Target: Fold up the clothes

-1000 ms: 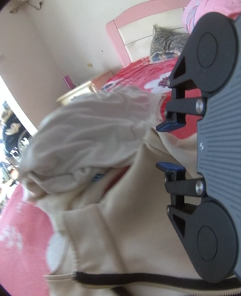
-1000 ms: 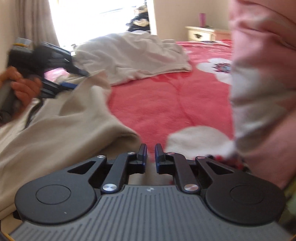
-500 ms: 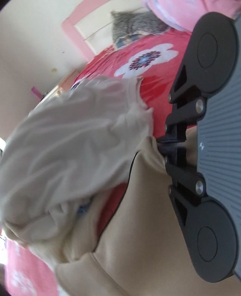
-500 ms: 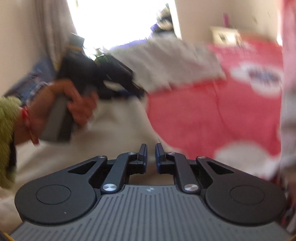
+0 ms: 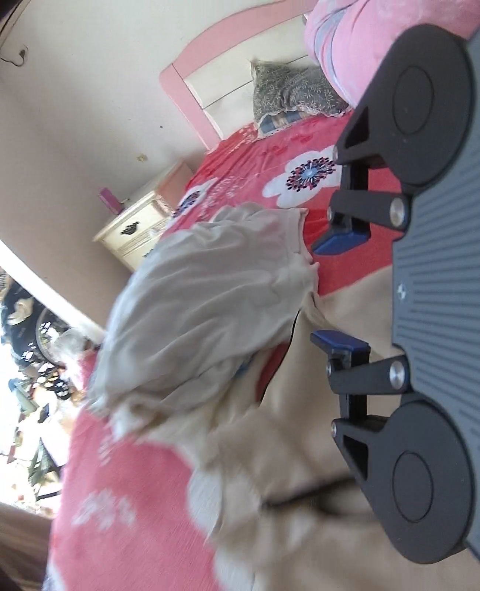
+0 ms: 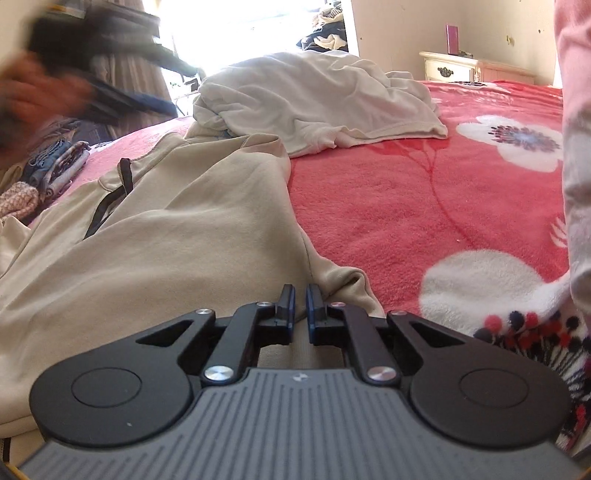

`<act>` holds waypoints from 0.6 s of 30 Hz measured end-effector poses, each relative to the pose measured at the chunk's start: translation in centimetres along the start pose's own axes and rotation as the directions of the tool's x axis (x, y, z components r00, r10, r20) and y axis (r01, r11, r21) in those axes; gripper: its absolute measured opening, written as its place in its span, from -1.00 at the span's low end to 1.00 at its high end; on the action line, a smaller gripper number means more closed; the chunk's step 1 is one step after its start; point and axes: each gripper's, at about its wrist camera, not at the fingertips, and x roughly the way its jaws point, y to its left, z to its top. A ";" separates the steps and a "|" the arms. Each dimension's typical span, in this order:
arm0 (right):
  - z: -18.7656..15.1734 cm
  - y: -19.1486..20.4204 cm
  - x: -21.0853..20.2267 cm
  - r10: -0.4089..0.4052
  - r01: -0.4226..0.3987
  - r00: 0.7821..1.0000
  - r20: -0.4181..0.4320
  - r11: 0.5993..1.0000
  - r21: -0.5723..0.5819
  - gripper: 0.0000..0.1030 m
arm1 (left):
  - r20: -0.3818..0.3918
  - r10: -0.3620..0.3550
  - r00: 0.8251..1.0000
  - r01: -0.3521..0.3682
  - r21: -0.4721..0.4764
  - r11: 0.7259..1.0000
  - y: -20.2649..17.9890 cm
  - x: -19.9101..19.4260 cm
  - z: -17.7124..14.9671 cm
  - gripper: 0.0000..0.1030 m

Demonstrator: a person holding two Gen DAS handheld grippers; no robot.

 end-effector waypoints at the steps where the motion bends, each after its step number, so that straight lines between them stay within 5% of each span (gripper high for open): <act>1: 0.0 0.1 0.0 -0.005 0.005 1.000 -0.001 1.000 -0.005 -0.92 | 0.013 0.030 0.999 -0.030 0.008 1.000 0.3 -2.9 0.0 -0.07; 6: 2.0 1.2 -2.7 -0.017 0.017 1.000 0.017 1.000 -0.026 -0.80 | 0.009 0.206 0.979 -0.206 0.036 0.978 2.1 -16.1 -2.6 0.04; 10: 4.1 5.5 -7.9 0.148 -0.146 0.989 0.024 0.987 -0.060 -0.80 | -0.026 0.246 0.969 -0.247 -0.026 0.969 3.8 -21.8 -8.8 0.07; 14: 2.1 14.2 -8.7 0.280 -0.310 0.946 -0.165 0.928 -0.206 -0.80 | -0.072 0.237 0.969 -0.245 -0.150 0.958 7.1 -24.1 -16.2 0.05; 18: -3.2 22.1 -6.9 0.280 -0.393 0.903 -0.326 0.843 -0.367 -0.82 | -0.085 0.240 0.967 -0.254 -0.260 0.932 9.2 -23.8 -22.2 0.05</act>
